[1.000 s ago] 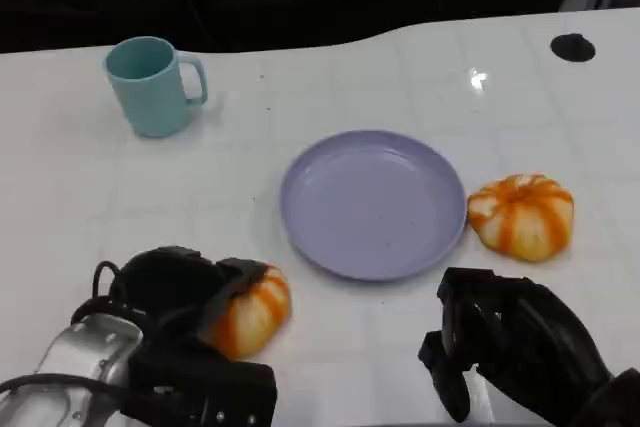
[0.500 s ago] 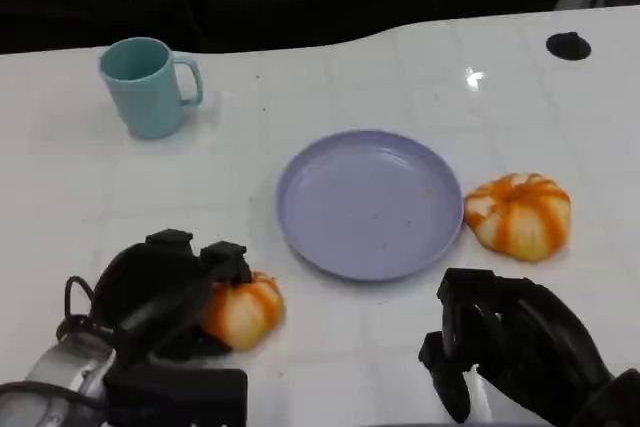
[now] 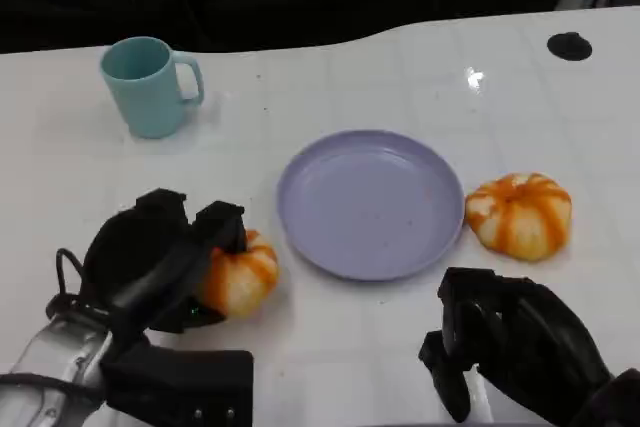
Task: Grasp the bread from the table and place it into the plate.
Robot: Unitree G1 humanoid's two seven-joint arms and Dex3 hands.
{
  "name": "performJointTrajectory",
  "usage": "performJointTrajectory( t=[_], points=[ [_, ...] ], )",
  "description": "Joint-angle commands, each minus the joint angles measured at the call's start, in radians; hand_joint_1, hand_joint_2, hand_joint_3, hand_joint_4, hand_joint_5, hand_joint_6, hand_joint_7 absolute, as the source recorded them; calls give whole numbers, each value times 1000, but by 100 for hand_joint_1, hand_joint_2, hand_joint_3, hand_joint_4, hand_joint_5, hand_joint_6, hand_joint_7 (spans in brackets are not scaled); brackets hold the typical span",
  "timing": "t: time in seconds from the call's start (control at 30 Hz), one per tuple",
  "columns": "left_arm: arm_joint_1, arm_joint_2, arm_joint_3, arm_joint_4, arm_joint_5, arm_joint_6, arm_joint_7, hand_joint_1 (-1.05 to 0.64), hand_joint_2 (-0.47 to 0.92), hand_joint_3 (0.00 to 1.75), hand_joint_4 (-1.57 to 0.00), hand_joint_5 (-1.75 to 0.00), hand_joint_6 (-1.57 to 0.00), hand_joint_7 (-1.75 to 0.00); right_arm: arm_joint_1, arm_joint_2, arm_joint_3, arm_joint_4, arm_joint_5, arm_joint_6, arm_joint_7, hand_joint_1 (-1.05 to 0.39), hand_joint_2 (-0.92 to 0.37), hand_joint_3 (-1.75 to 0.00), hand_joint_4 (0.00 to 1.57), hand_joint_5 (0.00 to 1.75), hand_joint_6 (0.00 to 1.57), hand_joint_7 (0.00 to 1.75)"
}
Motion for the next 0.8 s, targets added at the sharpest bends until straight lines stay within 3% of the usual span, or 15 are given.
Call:
performJointTrajectory(
  t=[0.03,0.17,0.4,0.57,0.67,0.8],
  points=[
    [32,20,28,-84,5,51,-40,-22,67,77,-80,-175,-68,-160,7,-9,-10,-2,-13,-16,-11,-92,-88,-46,121,163,105,148],
    [45,9,56,-113,-13,28,15,-18,57,89,-83,-175,-67,-168,13,-6,-10,-8,-2,-6,-13,-93,-87,-45,122,165,105,150],
    [32,-16,71,-134,-16,-8,71,-18,50,107,-85,-175,-66,-175,13,-7,-8,-9,7,1,-6,-93,-87,-45,120,167,103,151],
    [-34,-56,47,-65,1,-44,125,-20,42,101,-88,-175,-65,-175,10,-7,-6,-4,1,-2,-8,-94,-86,-46,121,166,103,151],
    [-80,-83,32,-23,8,-57,141,-19,36,114,-89,-175,-67,-175,10,-6,-6,-1,4,0,-8,-93,-86,-46,121,165,103,151],
    [-149,-119,14,48,-13,-83,141,-17,37,119,-91,-175,-69,-175,12,-6,-4,-2,1,-1,-8,-94,-86,-46,122,163,104,150]
  ],
)
